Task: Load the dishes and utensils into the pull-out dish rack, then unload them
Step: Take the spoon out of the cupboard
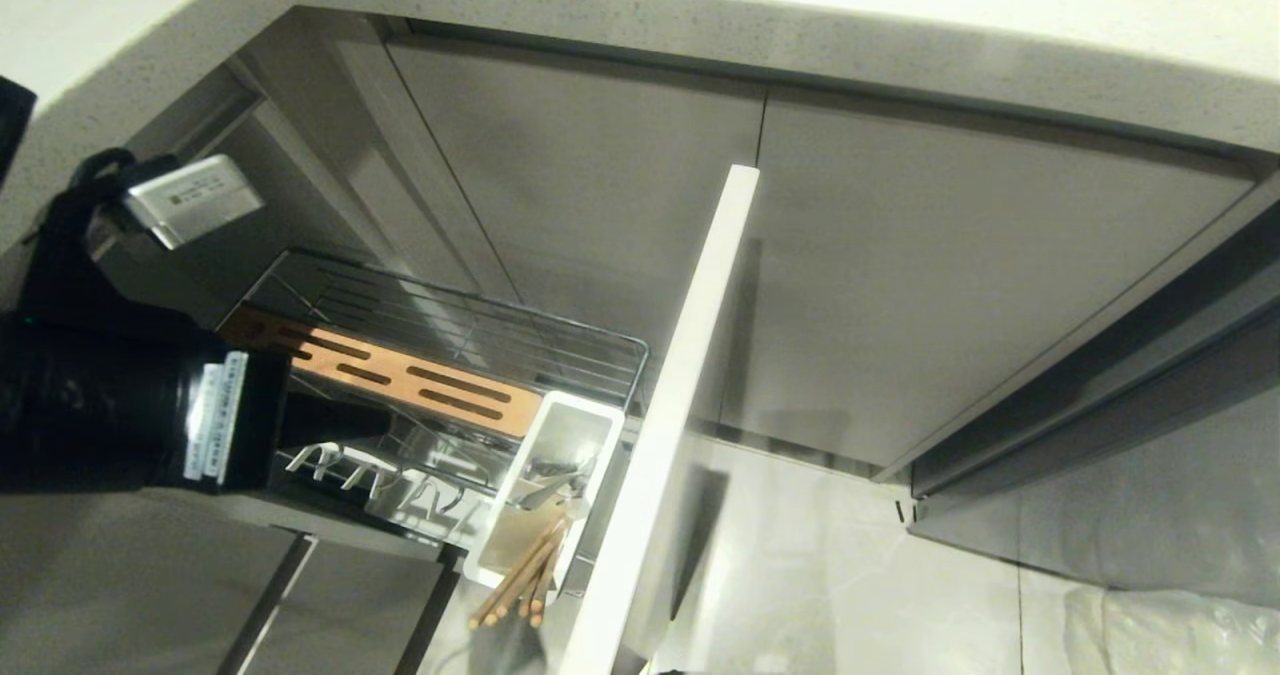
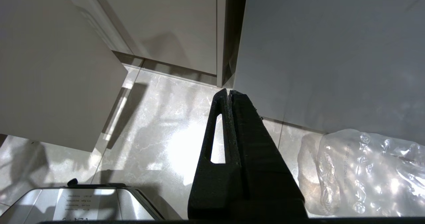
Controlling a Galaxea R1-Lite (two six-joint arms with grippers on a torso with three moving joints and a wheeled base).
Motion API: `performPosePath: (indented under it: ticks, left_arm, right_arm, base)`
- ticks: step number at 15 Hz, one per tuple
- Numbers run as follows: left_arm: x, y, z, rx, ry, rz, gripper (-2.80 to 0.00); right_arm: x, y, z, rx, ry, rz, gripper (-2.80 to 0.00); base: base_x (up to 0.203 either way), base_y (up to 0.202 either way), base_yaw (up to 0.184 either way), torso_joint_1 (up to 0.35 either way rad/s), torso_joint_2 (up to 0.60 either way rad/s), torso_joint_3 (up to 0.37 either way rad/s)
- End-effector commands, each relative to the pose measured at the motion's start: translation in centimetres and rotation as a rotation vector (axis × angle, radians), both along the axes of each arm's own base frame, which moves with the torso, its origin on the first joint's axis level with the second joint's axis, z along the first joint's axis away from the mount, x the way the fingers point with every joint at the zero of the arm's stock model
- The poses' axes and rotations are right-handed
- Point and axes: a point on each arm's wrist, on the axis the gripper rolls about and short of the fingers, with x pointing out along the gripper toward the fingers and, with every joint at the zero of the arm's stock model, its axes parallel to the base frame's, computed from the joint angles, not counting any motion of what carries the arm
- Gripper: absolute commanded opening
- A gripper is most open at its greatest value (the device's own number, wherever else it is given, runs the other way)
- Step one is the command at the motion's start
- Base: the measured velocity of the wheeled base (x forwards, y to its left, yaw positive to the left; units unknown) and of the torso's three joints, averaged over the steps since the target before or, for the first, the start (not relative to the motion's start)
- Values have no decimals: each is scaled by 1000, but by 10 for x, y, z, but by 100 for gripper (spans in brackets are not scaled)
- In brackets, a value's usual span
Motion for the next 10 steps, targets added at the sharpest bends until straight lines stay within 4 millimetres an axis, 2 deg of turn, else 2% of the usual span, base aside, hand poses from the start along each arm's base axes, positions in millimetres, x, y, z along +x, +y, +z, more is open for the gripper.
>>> performPosePath:
  ticks: [1, 6, 8, 10]
  left_arm:
    - [4, -4, -15, 45, 13, -30, -280]
    - [7, -9, -62, 158, -169, -173, -280]
    - [6, -14, -71, 177, -257, -231, -280]
    - [6, -19, -71, 223, -334, -300, -280]
  right_arm:
    - [0, 0, 0, 0, 1, 0, -280]
    - [0, 0, 0, 0, 1, 0, -280]
    - [0, 0, 0, 0, 1, 0, -280]
    - [0, 0, 0, 0, 1, 0, -280]
  base:
    - [0, 0, 0, 0, 0, 0]
    - [0, 0, 0, 0, 0, 0]
    - [0, 0, 0, 0, 0, 0]
    - [0, 0, 0, 0, 0, 0]
